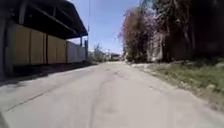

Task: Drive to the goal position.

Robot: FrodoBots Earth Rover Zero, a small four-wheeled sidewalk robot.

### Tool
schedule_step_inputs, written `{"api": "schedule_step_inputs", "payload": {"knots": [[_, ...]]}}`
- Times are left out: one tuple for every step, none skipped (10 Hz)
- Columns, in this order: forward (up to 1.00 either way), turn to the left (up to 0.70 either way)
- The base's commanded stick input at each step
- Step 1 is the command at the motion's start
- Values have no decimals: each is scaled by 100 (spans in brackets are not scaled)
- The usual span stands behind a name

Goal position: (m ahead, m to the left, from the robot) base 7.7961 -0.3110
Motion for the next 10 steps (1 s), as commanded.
{"api": "schedule_step_inputs", "payload": {"knots": [[85, 0], [85, 0], [85, 0], [85, 0], [85, 0], [85, 0], [85, 0], [85, 0], [85, 0], [85, 0]]}}
